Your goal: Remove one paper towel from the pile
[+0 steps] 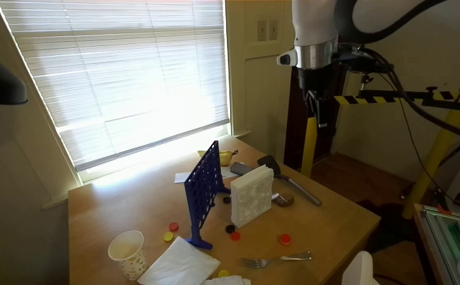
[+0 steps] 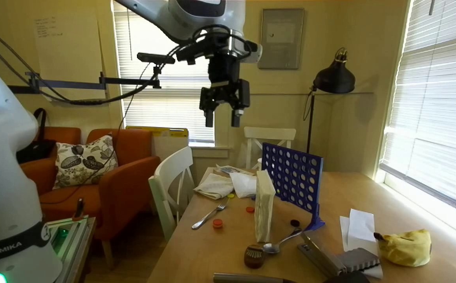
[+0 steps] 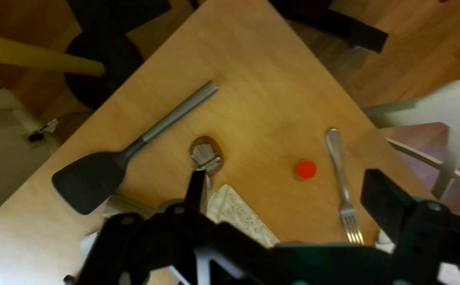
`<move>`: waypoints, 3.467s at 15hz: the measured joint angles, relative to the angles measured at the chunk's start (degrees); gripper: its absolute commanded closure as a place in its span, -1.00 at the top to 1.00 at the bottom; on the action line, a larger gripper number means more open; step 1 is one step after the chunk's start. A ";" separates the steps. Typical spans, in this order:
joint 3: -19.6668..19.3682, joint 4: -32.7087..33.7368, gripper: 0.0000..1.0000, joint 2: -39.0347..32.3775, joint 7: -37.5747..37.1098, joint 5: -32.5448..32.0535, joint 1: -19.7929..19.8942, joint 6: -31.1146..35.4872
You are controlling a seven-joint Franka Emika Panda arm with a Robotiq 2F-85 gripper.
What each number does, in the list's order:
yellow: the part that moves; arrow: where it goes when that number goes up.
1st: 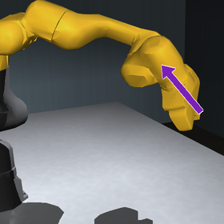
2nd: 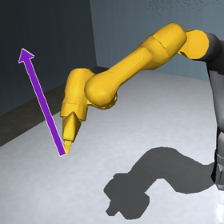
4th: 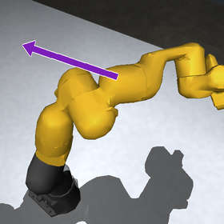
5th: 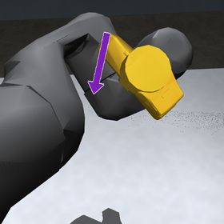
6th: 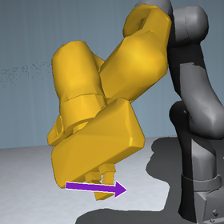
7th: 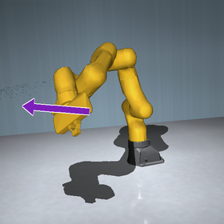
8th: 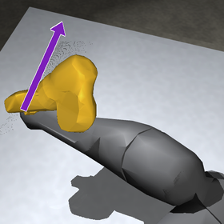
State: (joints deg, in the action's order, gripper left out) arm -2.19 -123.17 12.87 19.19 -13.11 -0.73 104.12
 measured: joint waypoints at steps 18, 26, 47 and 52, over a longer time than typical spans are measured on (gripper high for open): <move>-3.63 -4.39 1.00 -11.26 27.52 6.59 1.96 37.97; -2.19 -2.72 1.00 -16.95 56.56 25.74 2.84 39.88; 0.25 11.12 -0.05 -30.10 65.09 34.18 8.57 27.40; 1.54 13.40 -0.45 -32.12 64.84 34.20 9.82 25.96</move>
State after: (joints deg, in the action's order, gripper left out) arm -0.64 -109.77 -19.26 84.03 21.10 9.09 130.07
